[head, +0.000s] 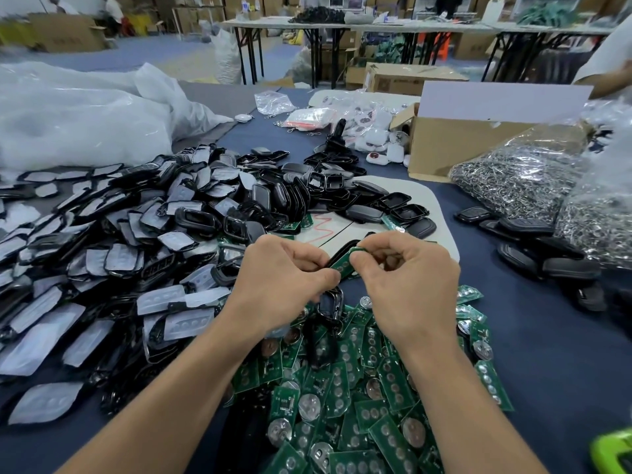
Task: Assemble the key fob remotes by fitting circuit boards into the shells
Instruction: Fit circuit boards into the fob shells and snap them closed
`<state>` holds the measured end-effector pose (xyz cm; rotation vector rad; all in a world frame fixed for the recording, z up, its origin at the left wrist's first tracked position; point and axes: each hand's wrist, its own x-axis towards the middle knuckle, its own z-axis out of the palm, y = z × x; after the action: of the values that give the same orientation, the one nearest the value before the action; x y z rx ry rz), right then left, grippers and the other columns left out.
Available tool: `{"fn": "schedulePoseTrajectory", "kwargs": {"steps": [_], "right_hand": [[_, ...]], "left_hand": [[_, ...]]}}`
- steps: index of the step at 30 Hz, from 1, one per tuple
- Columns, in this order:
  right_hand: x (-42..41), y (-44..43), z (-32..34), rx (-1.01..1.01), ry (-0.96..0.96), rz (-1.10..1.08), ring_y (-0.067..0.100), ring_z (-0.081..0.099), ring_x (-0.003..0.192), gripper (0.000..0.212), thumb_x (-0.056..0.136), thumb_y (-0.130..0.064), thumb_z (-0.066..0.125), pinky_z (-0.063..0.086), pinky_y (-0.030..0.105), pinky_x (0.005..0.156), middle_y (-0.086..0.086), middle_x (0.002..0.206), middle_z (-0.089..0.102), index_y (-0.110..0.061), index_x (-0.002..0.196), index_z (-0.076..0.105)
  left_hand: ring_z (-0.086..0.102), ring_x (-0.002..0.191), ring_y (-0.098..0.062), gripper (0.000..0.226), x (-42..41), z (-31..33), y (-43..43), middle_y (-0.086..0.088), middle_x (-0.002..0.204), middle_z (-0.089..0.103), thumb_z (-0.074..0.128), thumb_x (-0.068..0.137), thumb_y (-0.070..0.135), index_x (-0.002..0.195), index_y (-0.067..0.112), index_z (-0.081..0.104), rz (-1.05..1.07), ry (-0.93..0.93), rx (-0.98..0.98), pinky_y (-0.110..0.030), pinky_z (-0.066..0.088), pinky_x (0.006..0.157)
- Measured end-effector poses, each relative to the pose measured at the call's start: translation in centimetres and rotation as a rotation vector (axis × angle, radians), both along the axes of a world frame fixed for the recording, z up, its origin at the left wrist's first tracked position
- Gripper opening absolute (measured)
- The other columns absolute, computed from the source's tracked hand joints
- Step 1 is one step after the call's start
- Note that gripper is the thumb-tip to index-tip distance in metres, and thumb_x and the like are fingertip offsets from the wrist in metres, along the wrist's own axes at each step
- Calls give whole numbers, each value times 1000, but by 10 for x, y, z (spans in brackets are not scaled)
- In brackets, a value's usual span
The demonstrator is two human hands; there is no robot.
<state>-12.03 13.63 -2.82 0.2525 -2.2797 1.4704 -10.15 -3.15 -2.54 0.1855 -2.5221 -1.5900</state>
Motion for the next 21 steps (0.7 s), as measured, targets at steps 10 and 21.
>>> {"fn": "schedulePoseTrajectory", "kwargs": {"steps": [10, 21], "right_hand": [[-3, 5, 2, 15, 24, 22, 8, 65, 65, 22, 77, -20, 86, 51, 23, 64, -23, 72, 70, -34, 68, 71], [-7, 10, 1, -46, -43, 130, 14, 62, 57, 22, 81, -10, 83, 52, 26, 56, -11, 62, 69, -25, 67, 74]], "left_hand": [[73, 52, -13, 16, 2, -1, 4, 8, 66, 77, 92, 76, 20, 78, 25, 78, 53, 4, 0, -27, 61, 58], [72, 60, -5, 20, 3, 0, 7, 20, 66, 74, 91, 77, 29, 76, 42, 76, 78, 72, -83, -30, 62, 65]]}}
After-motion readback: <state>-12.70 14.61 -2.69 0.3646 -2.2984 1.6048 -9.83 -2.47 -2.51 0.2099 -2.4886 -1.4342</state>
